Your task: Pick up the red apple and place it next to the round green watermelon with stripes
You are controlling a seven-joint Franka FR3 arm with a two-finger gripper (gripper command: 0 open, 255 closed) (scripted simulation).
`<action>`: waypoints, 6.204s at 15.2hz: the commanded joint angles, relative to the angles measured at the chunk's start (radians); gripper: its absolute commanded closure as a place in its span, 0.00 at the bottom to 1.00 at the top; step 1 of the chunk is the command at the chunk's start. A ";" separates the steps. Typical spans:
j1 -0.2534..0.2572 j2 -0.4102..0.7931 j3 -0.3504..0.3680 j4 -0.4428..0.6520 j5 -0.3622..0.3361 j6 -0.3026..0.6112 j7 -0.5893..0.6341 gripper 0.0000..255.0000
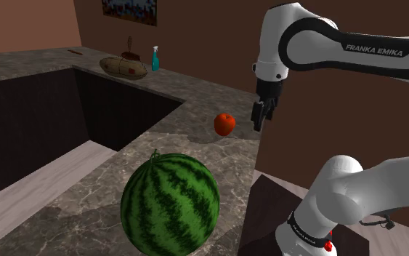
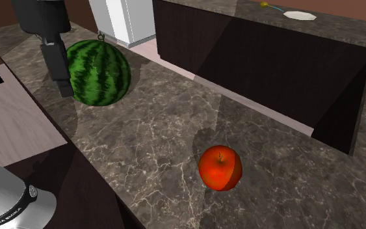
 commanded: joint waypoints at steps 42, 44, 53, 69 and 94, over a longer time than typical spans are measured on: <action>-0.059 0.704 -0.442 0.036 0.177 1.250 -0.375 0.00; -0.059 0.704 -0.442 0.036 0.177 1.250 -0.375 0.00; -0.059 0.703 -0.442 0.036 0.176 1.250 -0.375 1.00; -0.076 0.601 -0.425 0.131 0.084 1.060 -0.299 1.00; -0.080 0.535 -0.401 0.406 0.045 0.723 -0.256 1.00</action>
